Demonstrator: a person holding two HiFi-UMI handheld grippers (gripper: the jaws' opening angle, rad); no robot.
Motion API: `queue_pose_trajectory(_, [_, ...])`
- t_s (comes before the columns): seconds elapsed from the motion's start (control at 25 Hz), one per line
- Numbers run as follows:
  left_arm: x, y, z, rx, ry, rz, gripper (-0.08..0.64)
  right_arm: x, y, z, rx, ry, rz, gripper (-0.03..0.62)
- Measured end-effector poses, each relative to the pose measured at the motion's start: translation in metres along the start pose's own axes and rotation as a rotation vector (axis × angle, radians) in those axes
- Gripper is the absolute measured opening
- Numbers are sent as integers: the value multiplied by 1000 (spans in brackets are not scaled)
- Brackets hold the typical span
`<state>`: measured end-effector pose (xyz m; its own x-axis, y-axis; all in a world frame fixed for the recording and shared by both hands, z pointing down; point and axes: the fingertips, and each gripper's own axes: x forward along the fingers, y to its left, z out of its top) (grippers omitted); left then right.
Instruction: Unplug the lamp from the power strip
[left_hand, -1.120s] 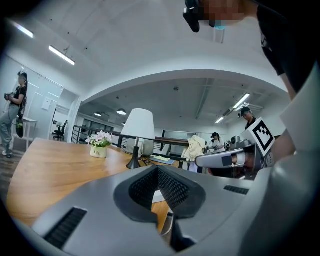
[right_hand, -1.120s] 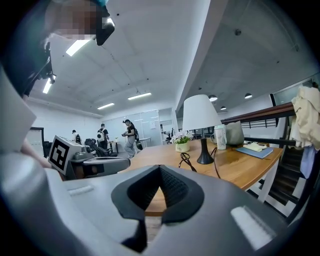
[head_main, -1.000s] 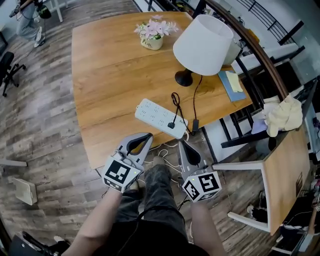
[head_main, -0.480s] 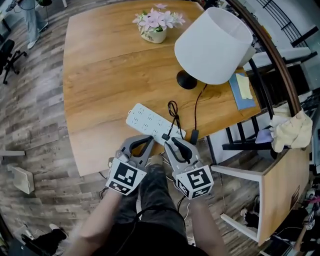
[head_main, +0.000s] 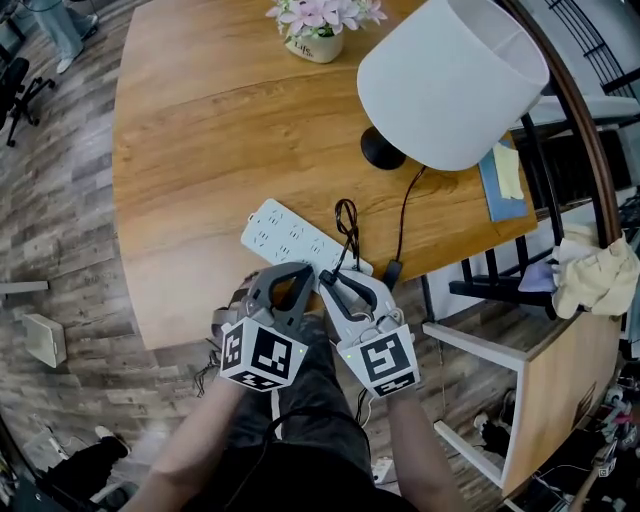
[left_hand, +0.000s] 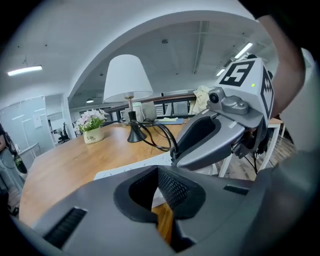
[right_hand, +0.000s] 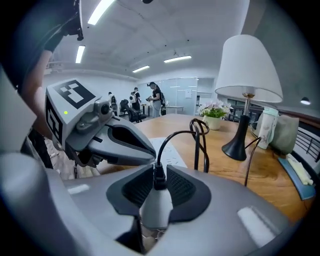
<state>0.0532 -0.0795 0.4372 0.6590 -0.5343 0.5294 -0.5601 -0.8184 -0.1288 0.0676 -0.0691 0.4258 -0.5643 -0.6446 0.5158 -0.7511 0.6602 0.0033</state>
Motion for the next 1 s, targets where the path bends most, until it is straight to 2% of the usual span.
queue_pose_trajectory(0.12, [5,0,-4,32,35,16,-5,1,0,-1,15,8,15,82])
queue_pose_trajectory(0.24, [8,1,-7,45,58,29,-3,3,-2,0,88,2,15,78])
queue_pose_trajectory(0.32, [9,2,-8,57,69,41,-5,4,-3,1,78,5,-3,74])
queue_pose_trajectory(0.44, [10,2,-7,92,90,56,-5,5,1,0,-98,36,-52,69])
queue_pose_trajectory(0.52, [11,2,-7,89,93,61,-5,4,6,-1,-222,51,-71,68])
queue_pose_trajectory(0.6, [11,3,-6,79,93,62,-5,3,10,-1,-283,44,-71,67])
queue_pose_trajectory(0.64, [12,3,-6,82,94,60,-5,3,10,0,-263,29,-61,67])
queue_pose_trajectory(0.76, [13,1,-5,84,98,48,-5,4,4,2,-81,-8,1,67])
queue_pose_trajectory(0.88, [13,0,-5,66,91,34,-5,3,-2,2,58,1,64,67])
queue_pose_trajectory(0.96, [13,-1,-4,61,90,29,-5,4,-4,4,115,6,74,67])
queue_pose_trajectory(1.0, [13,-2,-4,59,92,27,-5,4,-4,4,109,10,62,67])
